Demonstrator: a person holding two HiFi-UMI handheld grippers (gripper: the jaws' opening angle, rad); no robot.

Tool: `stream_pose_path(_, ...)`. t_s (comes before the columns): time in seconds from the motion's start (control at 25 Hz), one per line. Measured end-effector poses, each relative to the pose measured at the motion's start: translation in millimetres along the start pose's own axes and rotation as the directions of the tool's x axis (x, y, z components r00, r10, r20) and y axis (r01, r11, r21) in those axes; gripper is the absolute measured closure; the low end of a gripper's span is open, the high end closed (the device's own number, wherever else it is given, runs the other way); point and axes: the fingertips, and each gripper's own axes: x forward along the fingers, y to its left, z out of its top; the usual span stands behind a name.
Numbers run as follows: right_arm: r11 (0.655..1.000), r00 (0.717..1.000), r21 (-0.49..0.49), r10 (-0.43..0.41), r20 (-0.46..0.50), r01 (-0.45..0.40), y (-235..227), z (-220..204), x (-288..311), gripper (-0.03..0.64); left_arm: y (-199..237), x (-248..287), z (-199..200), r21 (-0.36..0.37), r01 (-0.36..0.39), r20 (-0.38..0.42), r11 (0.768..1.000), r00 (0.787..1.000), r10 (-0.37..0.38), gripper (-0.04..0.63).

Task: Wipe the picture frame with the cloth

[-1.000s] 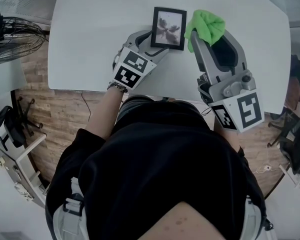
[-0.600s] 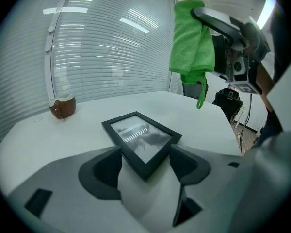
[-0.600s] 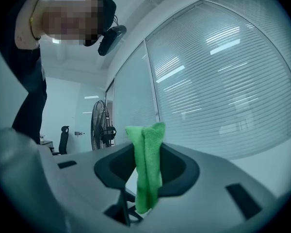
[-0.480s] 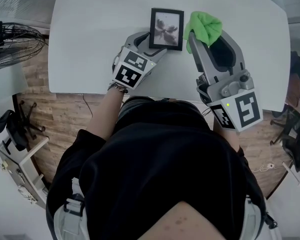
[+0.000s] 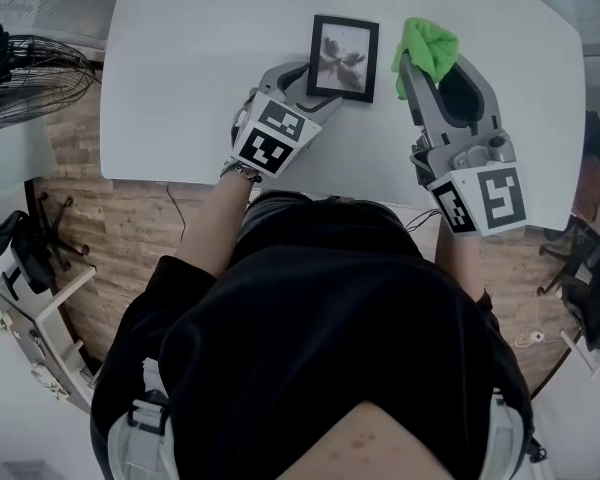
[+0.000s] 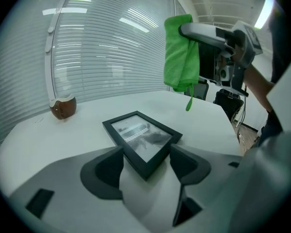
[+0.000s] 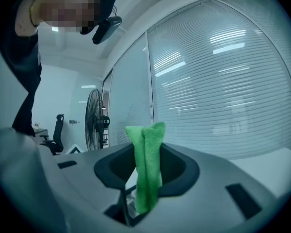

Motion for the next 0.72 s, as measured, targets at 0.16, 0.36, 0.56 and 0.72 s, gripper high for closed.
stream_pose_path(0.16,0.995,0.996,-0.098,-0.020,-0.092,0.011,-23,-24,14,0.495,-1,1,1,0.000,0.000,-0.001,1.000,1.000,0.000,0.285)
stream_pose_path(0.36,0.968,0.970,-0.250,-0.031,-0.240,-0.031,-37,-66,36,0.495,0,1,1,-0.001,0.004,-0.002,1.000,1.000,-0.004,0.285)
stream_pose_path(0.56,0.897,0.914,-0.423,-0.056,-0.401,-0.131,-47,-106,58,0.495,0,1,0,0.001,0.001,-0.003,1.000,1.000,-0.001,0.285)
stream_pose_path(0.72,0.856,0.856,-0.471,-0.066,-0.512,-0.215,-58,-137,69,0.495,0,1,1,0.000,0.006,-0.003,1.000,1.000,-0.006,0.285)
